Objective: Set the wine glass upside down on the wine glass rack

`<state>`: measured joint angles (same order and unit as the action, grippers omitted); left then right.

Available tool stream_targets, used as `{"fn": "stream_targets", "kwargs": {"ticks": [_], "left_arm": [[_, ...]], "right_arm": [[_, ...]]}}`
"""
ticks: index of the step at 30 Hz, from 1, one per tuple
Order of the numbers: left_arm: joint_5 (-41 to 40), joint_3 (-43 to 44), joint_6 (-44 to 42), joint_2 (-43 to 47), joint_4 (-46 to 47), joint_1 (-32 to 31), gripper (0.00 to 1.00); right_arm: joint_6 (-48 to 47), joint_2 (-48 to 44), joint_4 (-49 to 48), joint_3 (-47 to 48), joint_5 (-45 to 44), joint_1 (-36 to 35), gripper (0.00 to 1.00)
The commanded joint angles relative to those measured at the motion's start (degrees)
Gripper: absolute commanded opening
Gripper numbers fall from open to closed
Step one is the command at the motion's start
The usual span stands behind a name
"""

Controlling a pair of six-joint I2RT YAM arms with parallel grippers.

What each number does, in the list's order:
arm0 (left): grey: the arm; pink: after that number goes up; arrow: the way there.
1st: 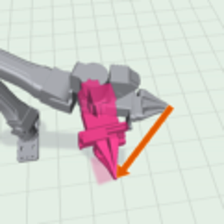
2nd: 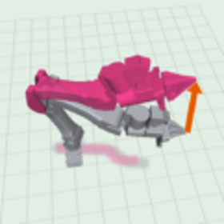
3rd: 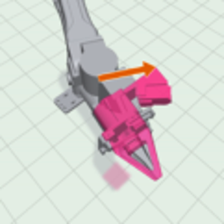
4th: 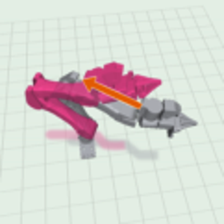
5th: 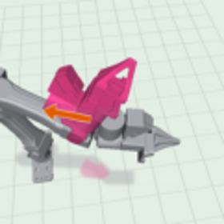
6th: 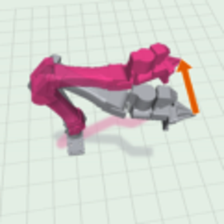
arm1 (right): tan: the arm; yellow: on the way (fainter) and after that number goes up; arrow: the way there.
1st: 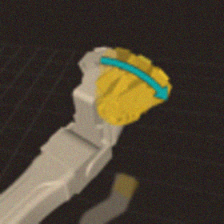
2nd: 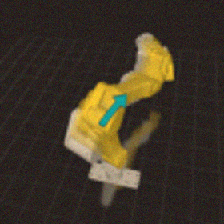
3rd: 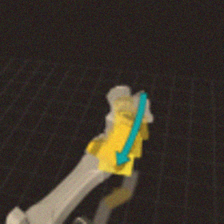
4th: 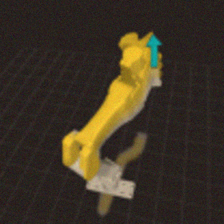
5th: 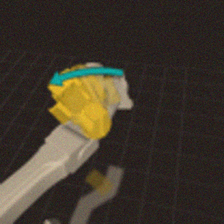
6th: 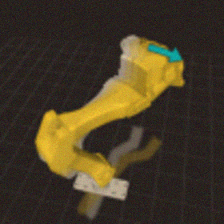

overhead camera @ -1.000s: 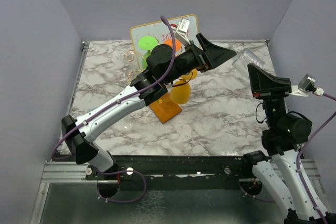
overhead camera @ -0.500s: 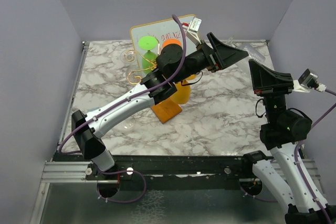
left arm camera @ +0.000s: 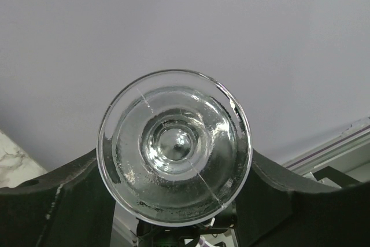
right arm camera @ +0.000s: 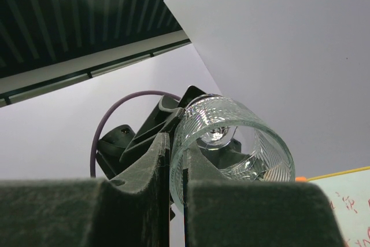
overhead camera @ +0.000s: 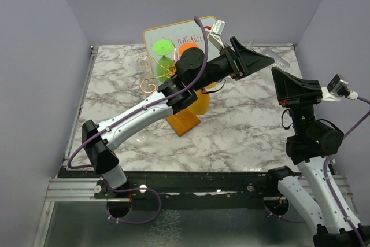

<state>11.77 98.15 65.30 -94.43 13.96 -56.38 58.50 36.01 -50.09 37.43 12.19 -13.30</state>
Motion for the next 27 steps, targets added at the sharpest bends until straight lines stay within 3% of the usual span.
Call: {"fn": "stream_targets", "kwargs": {"ticks": [1, 4, 8, 11, 20, 27], "left_arm": [[1.06, 1.99, 1.14, 0.18, 0.68, -0.26, 0.47], [1.88, 2.15, -1.69, 0.42, 0.32, -0.24, 0.28], [1.51, 2.88, -8.08, 1.78, -3.63, -0.09, 0.21], [0.0, 2.26, -11.71, 3.46, -6.39, 0.4, 0.17], [4.16, 2.44, -19.34, 7.14, -11.81, 2.59, 0.15], [5.2, 2.22, -28.23, 10.46, -19.57, 2.68, 0.14]], "right_arm": [[0.22, -0.57, -3.04, 1.17, 3.02, 0.29, 0.01], [-0.06, -1.43, 1.06, 1.64, 3.02, 0.29, 0.13], [-2.6, -5.03, 11.38, 2.4, 2.31, 0.29, 0.57], [-4.63, -7.95, 18.23, 3.0, 2.06, 0.28, 0.7], [-16.16, -14.58, 40.67, 7.66, 4.05, 0.29, 0.83], [-35.73, -8.56, 60.92, 20.43, 13.76, 0.29, 0.9]]}}
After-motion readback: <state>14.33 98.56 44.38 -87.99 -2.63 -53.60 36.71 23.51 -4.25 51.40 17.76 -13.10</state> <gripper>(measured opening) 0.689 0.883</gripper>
